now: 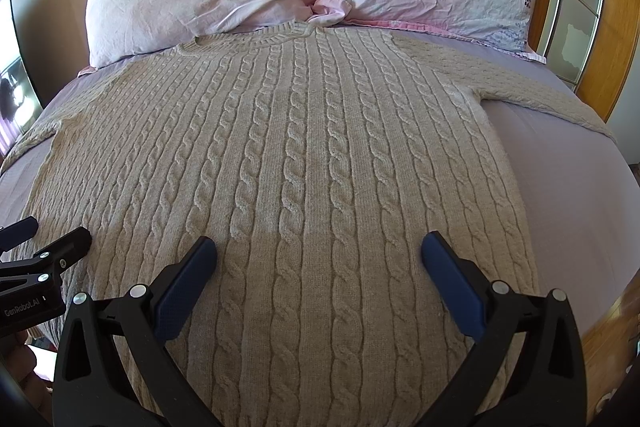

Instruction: Fold small clothes

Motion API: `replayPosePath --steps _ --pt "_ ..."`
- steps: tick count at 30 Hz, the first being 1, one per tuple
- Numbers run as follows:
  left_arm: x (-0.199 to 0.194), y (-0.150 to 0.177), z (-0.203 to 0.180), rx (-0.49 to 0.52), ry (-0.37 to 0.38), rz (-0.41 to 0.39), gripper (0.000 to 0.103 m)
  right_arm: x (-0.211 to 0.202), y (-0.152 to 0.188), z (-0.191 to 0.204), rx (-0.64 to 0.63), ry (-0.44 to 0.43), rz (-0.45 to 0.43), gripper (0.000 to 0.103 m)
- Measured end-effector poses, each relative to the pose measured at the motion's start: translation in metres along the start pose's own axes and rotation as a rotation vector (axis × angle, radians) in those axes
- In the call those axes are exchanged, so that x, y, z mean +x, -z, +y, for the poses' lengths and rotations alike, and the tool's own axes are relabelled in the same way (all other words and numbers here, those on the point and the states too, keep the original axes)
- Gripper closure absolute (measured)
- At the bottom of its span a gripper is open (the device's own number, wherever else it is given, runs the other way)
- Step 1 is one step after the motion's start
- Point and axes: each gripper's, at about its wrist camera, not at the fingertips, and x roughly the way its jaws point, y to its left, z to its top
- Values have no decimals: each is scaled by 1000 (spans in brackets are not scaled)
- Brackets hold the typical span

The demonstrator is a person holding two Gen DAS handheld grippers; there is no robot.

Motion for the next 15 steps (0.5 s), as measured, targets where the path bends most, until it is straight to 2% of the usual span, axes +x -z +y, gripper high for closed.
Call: replayPosePath --steps 15 --pt "0 0 0 0 0 -1 2 2 1 2 2 2 2 1"
